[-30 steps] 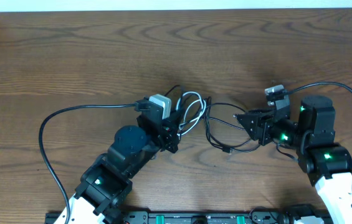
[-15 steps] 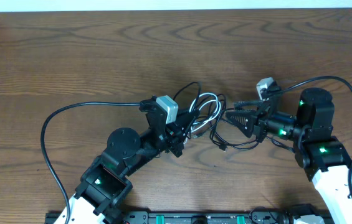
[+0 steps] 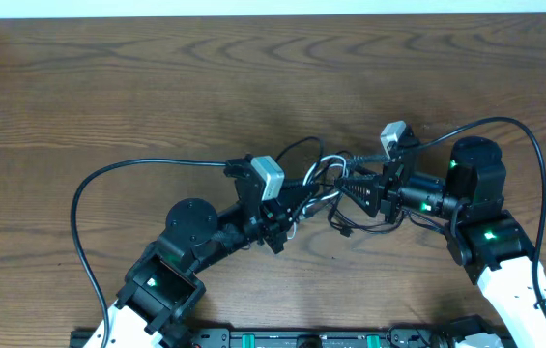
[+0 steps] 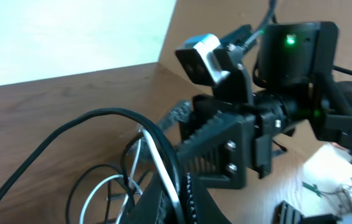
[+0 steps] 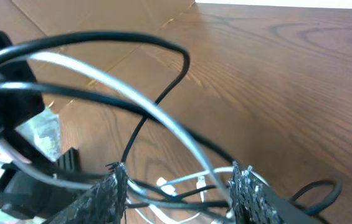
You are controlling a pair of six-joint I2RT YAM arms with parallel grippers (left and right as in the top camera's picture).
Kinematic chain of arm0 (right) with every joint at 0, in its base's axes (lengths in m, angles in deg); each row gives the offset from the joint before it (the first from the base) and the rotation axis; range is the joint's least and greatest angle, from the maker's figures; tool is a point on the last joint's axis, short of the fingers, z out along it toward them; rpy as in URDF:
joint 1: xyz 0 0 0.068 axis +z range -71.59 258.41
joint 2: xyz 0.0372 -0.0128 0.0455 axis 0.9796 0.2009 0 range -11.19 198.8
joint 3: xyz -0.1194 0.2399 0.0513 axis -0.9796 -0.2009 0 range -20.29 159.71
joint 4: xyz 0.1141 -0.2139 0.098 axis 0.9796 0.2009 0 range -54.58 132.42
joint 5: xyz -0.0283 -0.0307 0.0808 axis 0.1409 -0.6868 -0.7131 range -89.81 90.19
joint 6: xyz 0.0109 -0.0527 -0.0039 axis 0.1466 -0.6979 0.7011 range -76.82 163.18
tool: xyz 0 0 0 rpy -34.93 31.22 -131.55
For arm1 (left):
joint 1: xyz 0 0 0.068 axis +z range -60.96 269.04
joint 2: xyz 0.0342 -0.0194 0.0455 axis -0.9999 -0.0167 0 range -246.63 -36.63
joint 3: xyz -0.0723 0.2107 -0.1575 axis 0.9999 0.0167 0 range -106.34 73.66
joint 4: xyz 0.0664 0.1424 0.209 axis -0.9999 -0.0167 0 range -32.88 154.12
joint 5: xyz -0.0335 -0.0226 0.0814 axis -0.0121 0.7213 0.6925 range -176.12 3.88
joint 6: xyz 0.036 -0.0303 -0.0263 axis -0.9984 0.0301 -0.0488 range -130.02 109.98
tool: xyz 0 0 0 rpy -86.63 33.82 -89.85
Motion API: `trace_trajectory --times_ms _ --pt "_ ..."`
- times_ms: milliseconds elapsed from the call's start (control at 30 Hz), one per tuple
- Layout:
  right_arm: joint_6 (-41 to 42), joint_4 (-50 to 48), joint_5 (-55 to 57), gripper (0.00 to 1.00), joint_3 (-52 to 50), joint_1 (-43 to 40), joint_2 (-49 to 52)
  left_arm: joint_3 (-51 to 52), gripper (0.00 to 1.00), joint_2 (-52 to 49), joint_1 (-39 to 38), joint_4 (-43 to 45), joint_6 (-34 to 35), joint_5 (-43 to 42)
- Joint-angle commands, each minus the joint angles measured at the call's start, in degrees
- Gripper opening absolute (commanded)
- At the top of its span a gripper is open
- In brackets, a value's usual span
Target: Untangle cables
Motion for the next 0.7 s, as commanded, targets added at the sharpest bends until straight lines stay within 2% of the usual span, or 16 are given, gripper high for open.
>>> trace_trajectory --times_ms 0,100,233,433,500,600,633,667 --pt "-0.61 -0.57 2.05 0.49 0.85 0.33 0.26 -0.74 0.07 0.20 0.04 0.72 -0.28 -4.87" --pt "-0.59 -0.90 2.25 0.36 0.85 0.33 0.52 -0.74 0.07 0.20 0.04 0.72 -0.28 -5.99" --pt "-0.11 -0.76 2.21 0.02 0.85 0.33 0.87 -0.74 0.08 0.20 0.04 0.70 -0.31 -5.92" --pt "2.40 -0.20 2.25 0.01 0.87 0.11 0.85 -0.74 0.09 0.20 0.07 0.68 -0.35 -4.00" --pt "4.50 0.02 3.06 0.01 0.87 -0.37 0.74 -0.74 0.14 0.20 0.11 0.68 -0.35 -3.28" --pt "7.08 0.37 3.28 0.01 0.87 -1.92 0.68 -0.74 0.14 0.22 0.11 0.68 -0.37 -2.62" --pt "7.85 0.48 3.26 0.01 0.87 -2.56 0.63 -0.74 0.17 0.20 0.17 0.66 -0.37 -2.62" --pt "8.48 0.79 3.26 0.01 0.87 -3.19 0.57 -0.74 0.24 0.20 0.22 0.55 -0.37 -2.60"
